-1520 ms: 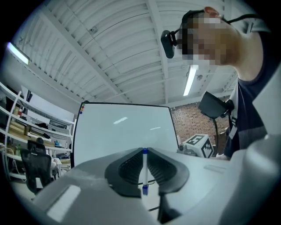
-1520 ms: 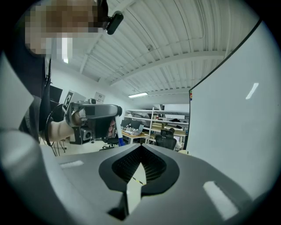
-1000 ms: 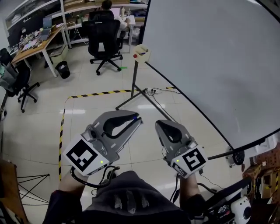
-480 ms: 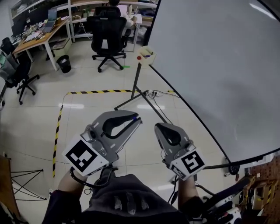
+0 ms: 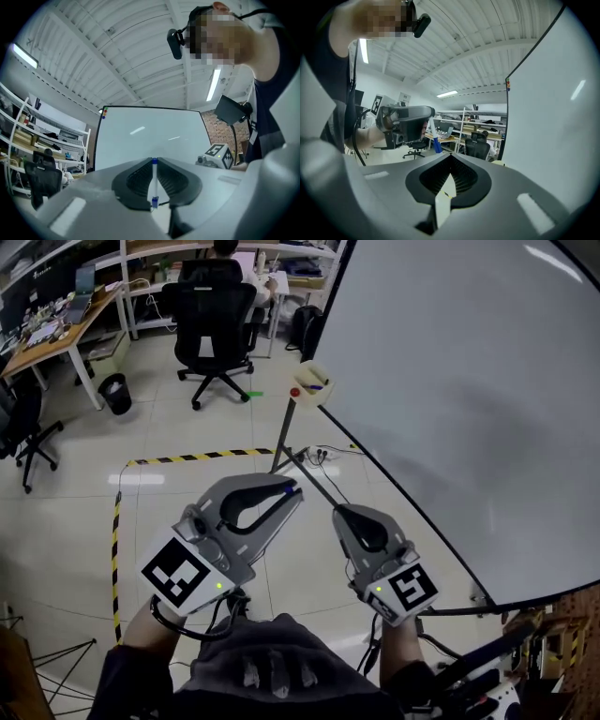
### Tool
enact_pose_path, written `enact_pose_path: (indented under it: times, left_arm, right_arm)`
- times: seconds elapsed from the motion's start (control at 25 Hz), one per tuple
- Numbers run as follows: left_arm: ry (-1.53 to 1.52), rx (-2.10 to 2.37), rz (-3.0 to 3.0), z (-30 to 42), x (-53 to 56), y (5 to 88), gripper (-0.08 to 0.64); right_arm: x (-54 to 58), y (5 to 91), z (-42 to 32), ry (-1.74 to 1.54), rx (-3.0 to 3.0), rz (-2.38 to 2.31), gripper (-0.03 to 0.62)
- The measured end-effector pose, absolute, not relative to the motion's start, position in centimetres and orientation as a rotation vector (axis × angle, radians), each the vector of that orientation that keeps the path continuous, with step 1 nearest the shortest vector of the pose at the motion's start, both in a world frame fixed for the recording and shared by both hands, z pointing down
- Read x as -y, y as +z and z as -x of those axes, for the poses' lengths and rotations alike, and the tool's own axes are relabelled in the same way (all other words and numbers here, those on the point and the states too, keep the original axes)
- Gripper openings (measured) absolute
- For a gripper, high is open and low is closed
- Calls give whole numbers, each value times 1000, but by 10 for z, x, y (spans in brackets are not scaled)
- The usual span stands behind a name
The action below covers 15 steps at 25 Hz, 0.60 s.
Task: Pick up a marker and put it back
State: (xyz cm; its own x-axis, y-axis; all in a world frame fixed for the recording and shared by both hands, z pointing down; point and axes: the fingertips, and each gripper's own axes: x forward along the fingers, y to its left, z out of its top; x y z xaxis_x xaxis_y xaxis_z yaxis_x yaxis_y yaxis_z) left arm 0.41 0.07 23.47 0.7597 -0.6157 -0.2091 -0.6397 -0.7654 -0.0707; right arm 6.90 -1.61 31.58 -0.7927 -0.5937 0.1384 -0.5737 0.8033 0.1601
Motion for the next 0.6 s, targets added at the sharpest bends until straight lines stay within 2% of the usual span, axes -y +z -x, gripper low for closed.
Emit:
enact_pose_path:
  times: [0.24,0.6]
  left_arm:
    - [281,-987,2815,32,76,229,35]
    - [196,-1047,2804,34,198,246,35]
  right_arm:
    - [74,308,-28,-194,2826,-936,2]
    - [192,312,-28,-180,2855,-918,2]
